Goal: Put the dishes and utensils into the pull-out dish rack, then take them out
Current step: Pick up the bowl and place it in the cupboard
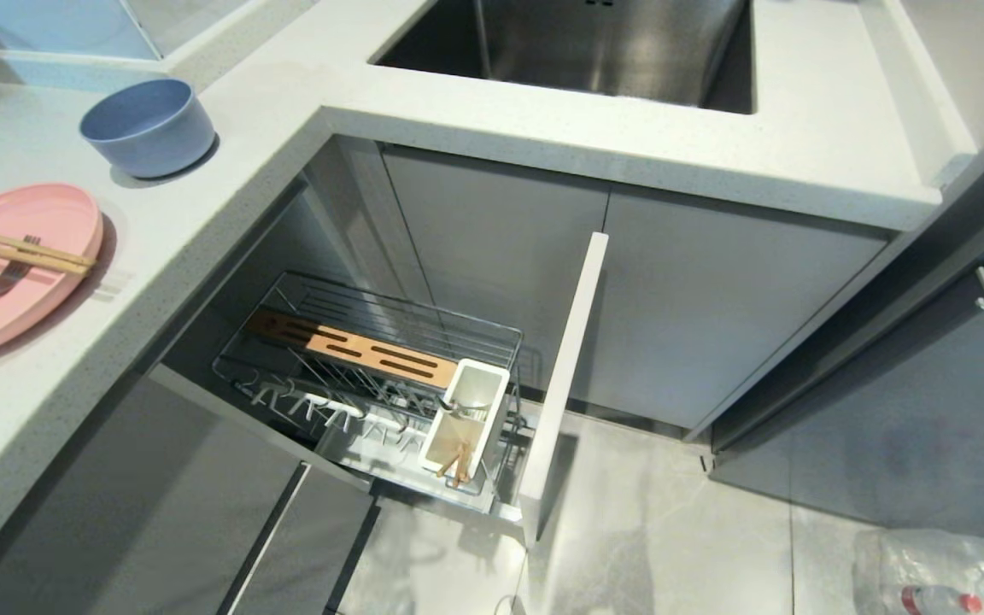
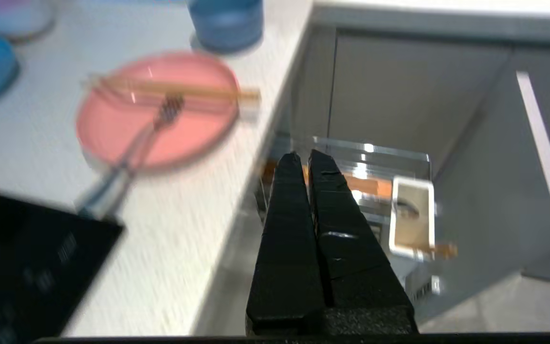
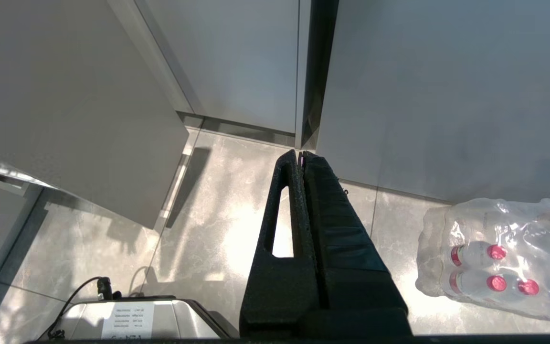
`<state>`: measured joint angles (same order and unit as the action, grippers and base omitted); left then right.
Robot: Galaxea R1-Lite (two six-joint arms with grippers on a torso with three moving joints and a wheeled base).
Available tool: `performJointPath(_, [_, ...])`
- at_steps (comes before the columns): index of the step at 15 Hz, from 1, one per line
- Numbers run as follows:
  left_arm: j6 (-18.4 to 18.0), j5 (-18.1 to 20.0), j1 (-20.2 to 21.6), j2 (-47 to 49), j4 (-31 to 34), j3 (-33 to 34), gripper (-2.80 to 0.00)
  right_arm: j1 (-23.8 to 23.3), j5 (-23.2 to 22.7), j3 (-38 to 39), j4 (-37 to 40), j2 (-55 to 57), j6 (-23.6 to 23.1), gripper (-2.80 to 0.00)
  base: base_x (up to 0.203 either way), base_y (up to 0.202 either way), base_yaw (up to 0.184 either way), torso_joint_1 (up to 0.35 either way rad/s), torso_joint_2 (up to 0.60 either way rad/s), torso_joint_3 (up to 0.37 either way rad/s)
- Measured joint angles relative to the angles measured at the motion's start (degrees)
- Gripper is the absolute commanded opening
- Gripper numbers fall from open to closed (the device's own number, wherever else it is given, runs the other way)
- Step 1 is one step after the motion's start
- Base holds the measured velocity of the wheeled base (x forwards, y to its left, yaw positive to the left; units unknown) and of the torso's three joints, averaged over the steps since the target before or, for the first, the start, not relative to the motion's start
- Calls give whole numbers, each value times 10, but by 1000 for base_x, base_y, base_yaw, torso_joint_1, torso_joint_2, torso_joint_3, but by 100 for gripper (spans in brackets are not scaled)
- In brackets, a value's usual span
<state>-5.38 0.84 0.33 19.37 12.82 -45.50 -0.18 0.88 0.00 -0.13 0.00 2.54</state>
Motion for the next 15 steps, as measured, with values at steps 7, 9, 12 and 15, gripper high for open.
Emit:
performJointPath(7, [86,-65,-11,430,24,-423,-280,0,0,0,0,0,0,-280,0,0,0,0,0,0])
performJointPath(9, [124,-121,-43,543,16,-523,-280,0,0,0,0,0,0,-280,0,0,0,0,0,0])
performJointPath(12, [175,-214,-85,692,-35,-625,-280,0,0,0,0,0,0,-280,0,0,0,0,0,0])
performJointPath(15, [235,-245,-98,788,-85,-667,-280,0,0,0,0,0,0,-280,0,0,0,0,0,0])
